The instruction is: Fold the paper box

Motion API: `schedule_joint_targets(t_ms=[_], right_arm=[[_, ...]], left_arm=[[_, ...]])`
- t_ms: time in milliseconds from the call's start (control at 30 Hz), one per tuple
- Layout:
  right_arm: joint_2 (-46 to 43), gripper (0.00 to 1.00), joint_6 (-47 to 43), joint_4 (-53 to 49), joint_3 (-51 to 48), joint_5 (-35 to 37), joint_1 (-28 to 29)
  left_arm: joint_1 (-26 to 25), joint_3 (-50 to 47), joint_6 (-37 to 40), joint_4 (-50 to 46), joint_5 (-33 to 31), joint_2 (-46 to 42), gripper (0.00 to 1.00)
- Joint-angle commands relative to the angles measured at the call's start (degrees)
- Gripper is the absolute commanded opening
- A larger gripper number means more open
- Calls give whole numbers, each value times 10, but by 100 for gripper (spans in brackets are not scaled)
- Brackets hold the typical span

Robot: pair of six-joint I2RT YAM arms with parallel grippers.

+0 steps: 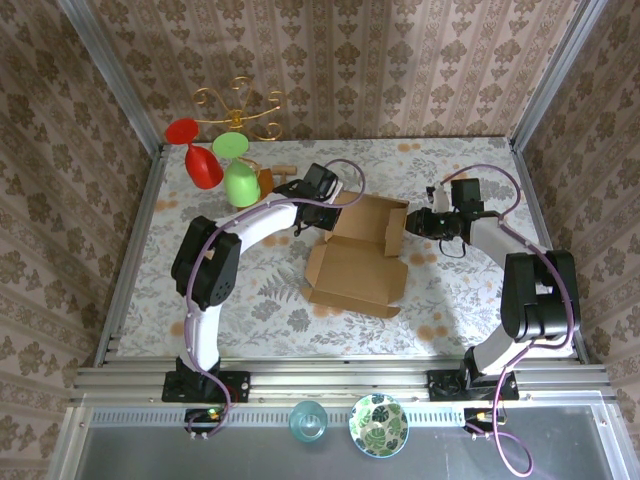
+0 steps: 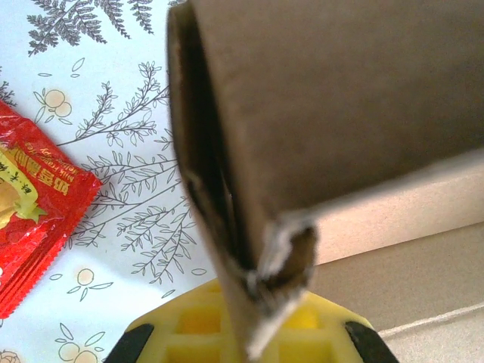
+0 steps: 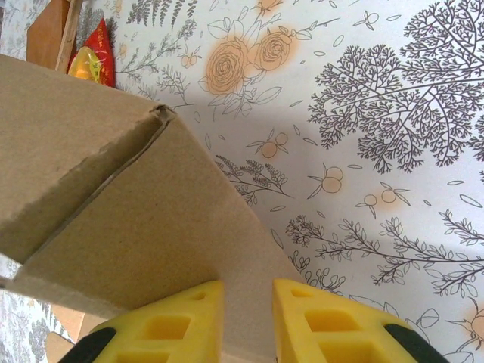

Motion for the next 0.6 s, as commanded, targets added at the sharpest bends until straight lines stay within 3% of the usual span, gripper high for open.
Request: schedule_joint_targets(t_ms=[0,567], right_arm=[[-20,25,-20,-5,-8,-35,7],[-55,24,-14,-7,-26,-46,1]], left_arm=[[4,12,17,-23,14,20,0],[7,21,22,-34,13,32,0]])
